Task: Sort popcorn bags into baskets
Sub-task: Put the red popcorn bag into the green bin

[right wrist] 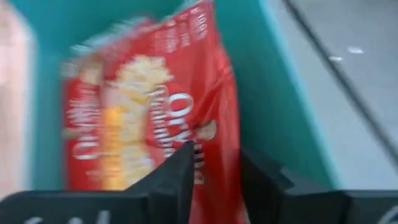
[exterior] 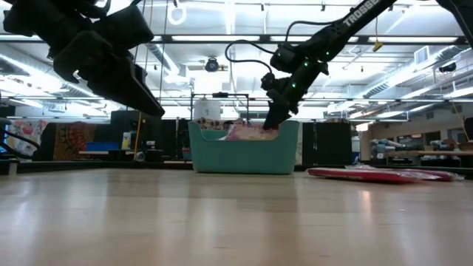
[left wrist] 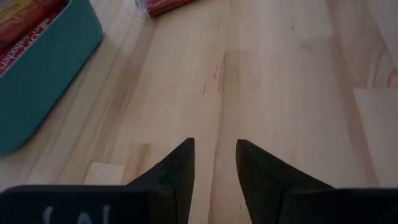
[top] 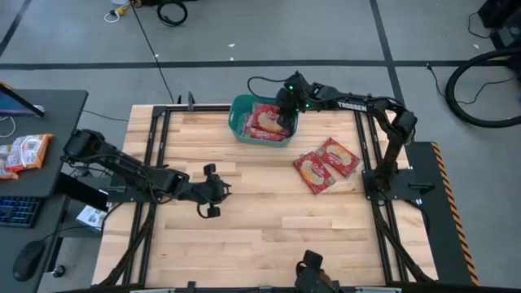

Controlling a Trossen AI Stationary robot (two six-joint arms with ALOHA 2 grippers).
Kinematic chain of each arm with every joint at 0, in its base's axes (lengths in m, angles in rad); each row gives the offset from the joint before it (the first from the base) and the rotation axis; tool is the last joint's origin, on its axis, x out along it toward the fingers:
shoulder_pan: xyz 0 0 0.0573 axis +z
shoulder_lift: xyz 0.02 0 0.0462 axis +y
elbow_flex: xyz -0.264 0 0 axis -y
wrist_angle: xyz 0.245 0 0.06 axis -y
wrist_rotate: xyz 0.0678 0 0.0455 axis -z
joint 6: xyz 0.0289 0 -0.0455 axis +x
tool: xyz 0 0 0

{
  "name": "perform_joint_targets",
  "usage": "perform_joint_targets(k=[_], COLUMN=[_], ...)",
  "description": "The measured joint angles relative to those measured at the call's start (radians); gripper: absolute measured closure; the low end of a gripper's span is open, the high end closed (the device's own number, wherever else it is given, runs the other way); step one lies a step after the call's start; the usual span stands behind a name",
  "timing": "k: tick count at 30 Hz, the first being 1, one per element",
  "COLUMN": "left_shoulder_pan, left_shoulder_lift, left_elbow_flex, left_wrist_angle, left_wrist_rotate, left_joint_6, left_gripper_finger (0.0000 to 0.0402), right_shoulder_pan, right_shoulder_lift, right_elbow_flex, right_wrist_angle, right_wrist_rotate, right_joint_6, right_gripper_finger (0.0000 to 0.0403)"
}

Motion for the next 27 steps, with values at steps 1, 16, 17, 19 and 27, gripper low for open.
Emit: perform_joint_targets(k=[1,16,17,19,27], left_shoulder_pan=[0.002,0.022,0.021,0.021,0.021], left_shoulder_lift=[0.000,0.000,0.000,0.000,0.000], left_elbow_flex=[0.000,0.000,0.000,0.000,0.000], left_wrist_angle=[0.003,0.016,0.014,0.014,0.013], left_wrist_rotate=[0.000,-0.003,-0.002,0.002,0.007], left_joint_6=[0.003,0.031,0.031,0.032,0.041], left_gripper_finger=[0.0279,0.0279,0.0279,0.0279,0.0279], right_shoulder_pan=[0.000,0.118,0.128,0.142,0.146], right_shoulder_lift=[0.000,-0.190,-0.201,-0.219,-0.267], right_elbow_flex=[0.000,0.001,0.001,0.000,-0.180], right_wrist_angle=[0.001,-0.206,-0.256,-0.350,-0.445], right_wrist_rotate=[0.032,0.332,0.378,0.461,0.545], right_joint_6=[-0.007,0.003,0.036,0.115,0.347], right_gripper_finger=[0.0275,0.0198,0.0199,0.0201,0.0206])
